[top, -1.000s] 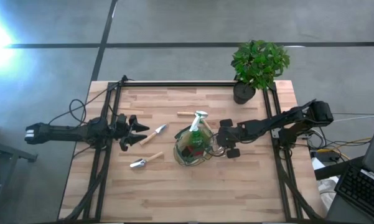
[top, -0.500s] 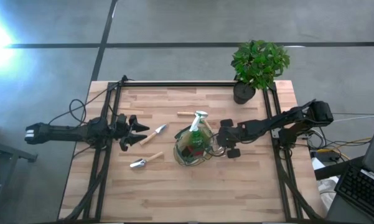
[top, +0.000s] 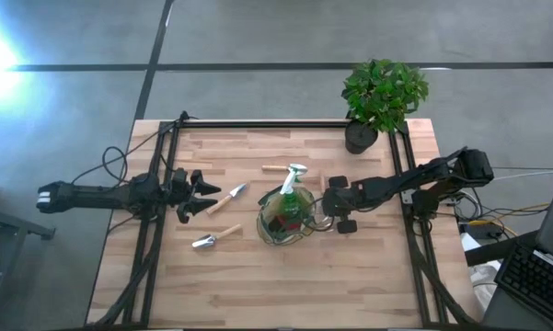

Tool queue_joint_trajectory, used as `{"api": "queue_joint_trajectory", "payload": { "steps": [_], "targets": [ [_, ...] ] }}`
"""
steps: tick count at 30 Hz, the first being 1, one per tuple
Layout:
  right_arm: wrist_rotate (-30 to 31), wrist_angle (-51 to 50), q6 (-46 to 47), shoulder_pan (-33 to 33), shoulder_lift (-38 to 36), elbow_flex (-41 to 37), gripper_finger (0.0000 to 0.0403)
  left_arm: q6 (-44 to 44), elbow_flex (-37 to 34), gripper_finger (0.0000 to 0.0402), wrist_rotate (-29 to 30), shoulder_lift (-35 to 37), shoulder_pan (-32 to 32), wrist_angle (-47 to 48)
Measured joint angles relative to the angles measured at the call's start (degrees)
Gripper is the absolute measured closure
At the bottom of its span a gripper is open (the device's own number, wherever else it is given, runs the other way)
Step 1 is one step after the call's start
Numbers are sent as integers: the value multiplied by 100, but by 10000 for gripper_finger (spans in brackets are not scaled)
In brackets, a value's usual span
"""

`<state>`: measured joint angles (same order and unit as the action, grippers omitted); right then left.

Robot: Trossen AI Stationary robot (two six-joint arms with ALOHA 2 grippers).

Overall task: Pick & Place Garden tools in Gardening bag
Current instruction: Put the brown hand rake into the green gardening bag

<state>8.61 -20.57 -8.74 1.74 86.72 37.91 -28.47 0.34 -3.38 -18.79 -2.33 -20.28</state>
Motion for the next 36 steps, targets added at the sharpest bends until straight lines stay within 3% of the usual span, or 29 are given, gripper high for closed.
{"api": "queue_joint_trajectory", "payload": {
  "steps": [13, 36],
  "targets": [
    [-29, -810, 432, 20, -167, 174, 395, 0, 0, 156, 0, 0, 0, 0],
    [43, -1292, 927, 302, -1721, 173, 395, -2, 0, 156, 0, -4, 2, 0]
  ]
}}
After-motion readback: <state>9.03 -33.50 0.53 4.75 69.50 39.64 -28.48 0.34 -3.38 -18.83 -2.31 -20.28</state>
